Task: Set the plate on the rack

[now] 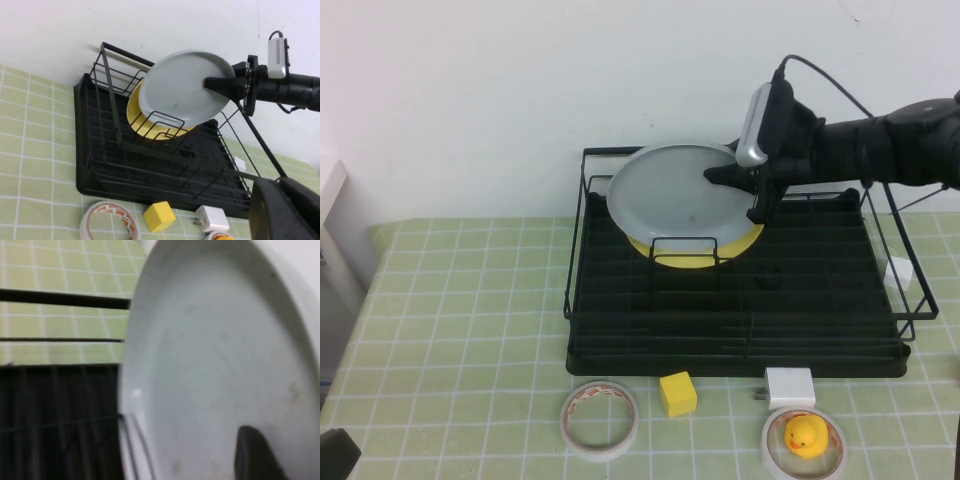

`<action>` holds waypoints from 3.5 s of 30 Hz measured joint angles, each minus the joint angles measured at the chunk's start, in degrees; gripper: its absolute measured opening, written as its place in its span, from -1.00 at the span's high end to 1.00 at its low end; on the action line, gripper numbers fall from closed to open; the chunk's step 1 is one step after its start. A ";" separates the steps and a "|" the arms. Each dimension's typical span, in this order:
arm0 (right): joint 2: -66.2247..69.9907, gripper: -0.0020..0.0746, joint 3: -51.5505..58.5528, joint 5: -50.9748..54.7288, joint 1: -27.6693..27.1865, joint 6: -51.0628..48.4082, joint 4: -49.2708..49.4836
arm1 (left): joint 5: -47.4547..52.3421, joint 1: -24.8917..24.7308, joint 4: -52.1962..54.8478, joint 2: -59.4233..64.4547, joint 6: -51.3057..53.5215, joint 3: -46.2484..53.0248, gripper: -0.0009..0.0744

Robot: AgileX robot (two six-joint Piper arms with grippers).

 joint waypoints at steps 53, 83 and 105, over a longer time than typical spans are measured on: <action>-88.28 0.93 50.24 13.06 -1.95 51.27 -19.86 | 11.46 0.00 3.02 0.00 0.47 0.18 0.98; -126.31 0.94 99.24 -35.18 -7.28 100.21 -62.48 | 11.46 0.00 3.02 0.00 0.61 0.18 0.98; -132.51 0.95 102.89 -19.83 -10.10 136.31 -86.65 | 11.56 0.00 3.02 -0.04 0.61 0.18 0.98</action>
